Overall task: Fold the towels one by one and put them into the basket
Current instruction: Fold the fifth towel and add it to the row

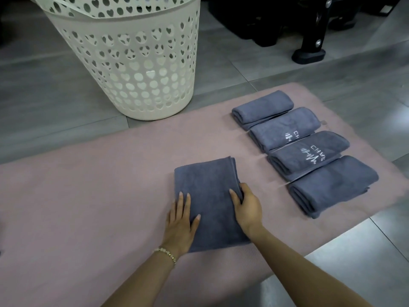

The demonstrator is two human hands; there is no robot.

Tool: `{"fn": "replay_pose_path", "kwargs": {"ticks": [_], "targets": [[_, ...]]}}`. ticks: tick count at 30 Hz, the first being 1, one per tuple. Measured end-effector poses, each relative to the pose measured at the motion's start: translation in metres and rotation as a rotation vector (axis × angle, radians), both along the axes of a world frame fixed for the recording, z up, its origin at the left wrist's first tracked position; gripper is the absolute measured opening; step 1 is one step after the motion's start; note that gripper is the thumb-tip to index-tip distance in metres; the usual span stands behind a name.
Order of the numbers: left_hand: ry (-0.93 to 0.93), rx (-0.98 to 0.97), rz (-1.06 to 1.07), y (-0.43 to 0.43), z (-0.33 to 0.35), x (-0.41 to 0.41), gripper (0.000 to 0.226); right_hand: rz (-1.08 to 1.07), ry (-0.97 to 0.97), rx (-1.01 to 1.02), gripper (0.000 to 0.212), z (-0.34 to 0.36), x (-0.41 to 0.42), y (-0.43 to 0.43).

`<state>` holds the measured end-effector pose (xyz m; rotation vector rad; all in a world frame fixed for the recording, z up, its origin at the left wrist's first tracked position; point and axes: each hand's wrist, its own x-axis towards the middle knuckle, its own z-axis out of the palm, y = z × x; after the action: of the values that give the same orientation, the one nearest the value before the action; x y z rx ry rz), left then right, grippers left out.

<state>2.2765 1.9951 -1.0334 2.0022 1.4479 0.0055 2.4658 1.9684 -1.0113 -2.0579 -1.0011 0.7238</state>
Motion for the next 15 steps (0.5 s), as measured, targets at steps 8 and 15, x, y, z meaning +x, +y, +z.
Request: {"fn": "replay_pose_path", "kwargs": {"ticks": [8,15], "targets": [[0.135,-0.01,-0.021,0.001,-0.007,0.017,0.076,-0.007,-0.058,-0.313,0.03,-0.016,0.024,-0.009],[-0.383,-0.098,0.511,0.035,0.004,0.031,0.093,0.139,-0.022,-0.52,0.038,-0.012,0.035,-0.02]]}}
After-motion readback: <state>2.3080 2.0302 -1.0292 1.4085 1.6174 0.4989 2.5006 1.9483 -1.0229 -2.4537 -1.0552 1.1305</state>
